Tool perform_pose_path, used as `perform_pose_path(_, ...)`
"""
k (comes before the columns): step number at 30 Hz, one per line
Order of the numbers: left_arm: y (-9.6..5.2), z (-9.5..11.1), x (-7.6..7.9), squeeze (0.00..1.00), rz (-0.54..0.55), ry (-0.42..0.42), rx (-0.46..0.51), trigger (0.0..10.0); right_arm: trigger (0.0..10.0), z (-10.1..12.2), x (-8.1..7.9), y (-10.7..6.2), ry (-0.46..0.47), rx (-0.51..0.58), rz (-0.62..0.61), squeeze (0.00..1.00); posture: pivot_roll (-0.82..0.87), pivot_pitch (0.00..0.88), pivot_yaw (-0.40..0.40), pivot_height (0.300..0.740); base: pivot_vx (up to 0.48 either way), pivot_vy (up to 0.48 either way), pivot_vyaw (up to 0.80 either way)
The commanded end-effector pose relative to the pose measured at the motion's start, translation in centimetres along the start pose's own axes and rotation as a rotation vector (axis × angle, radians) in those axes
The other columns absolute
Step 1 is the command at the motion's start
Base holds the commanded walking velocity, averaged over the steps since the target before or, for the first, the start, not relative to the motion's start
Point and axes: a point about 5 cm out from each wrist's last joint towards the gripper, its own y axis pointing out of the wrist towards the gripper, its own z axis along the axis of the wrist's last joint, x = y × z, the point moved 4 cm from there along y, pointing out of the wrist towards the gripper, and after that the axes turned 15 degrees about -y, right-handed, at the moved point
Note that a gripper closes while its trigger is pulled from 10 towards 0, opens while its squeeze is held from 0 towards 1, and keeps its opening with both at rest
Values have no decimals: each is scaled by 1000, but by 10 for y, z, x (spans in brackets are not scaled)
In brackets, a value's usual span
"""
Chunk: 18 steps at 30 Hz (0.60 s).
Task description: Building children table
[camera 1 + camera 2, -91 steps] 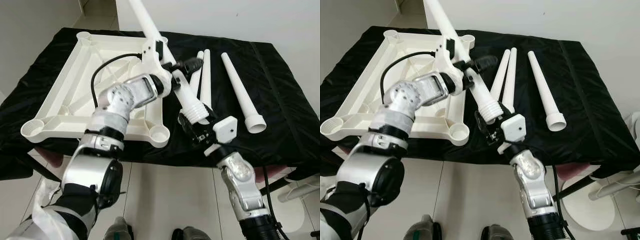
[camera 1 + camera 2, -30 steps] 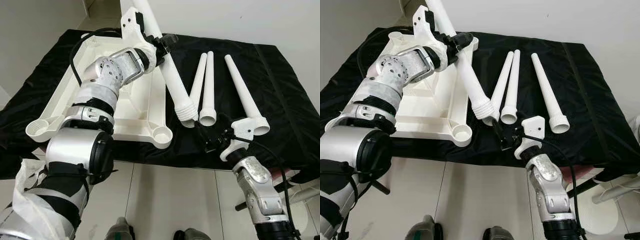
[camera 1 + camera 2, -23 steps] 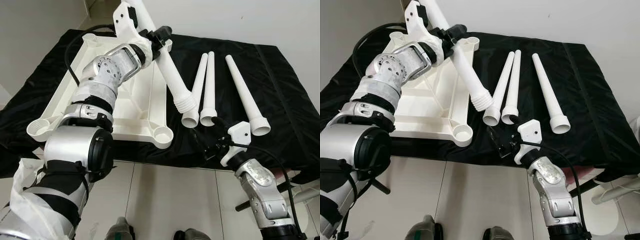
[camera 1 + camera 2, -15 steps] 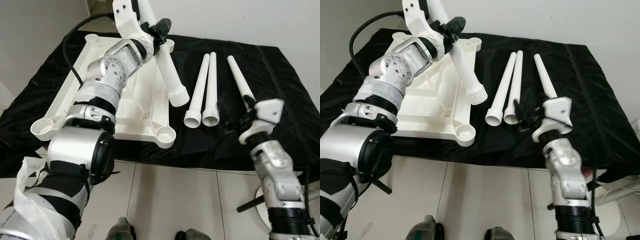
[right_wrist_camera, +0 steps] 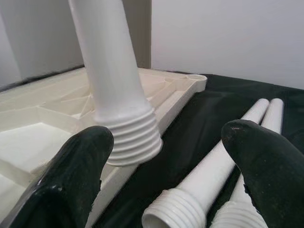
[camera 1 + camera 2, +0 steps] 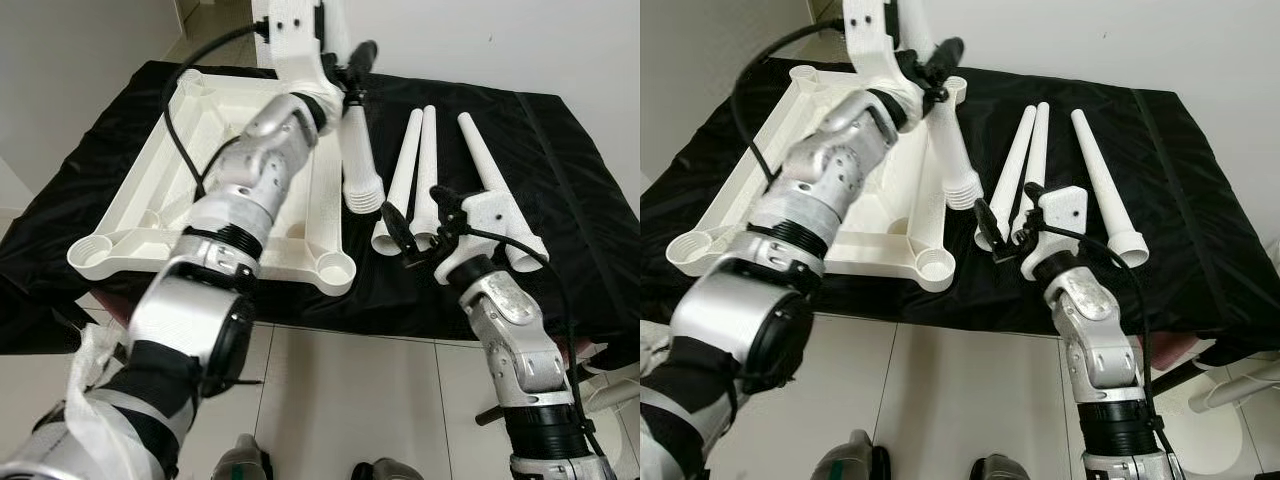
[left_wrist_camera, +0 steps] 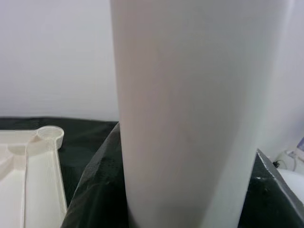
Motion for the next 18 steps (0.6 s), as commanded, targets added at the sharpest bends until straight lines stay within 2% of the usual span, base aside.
perform_pose_path(1,-1,-4,28,0,-212,49,-21,10000,10000,-4,-5,4,-21,-28,19,0,6,0,-5,740,0,0,0)
perform_pose_path(9,-1,-17,51,0,-261,110,-8,10000,10000,-7,-13,13,-59,-68,29,0,3,0,-5,740,0,0,0)
perform_pose_path(11,-2,-24,63,0,-290,141,-6,10000,10000,-10,-14,18,-86,-87,26,0,2,0,-5,740,0,0,0)
perform_pose_path(18,-6,-33,79,0,-330,162,0,10000,10000,-8,-10,28,-130,-94,-9,0,2,0,-7,740,0,0,0)
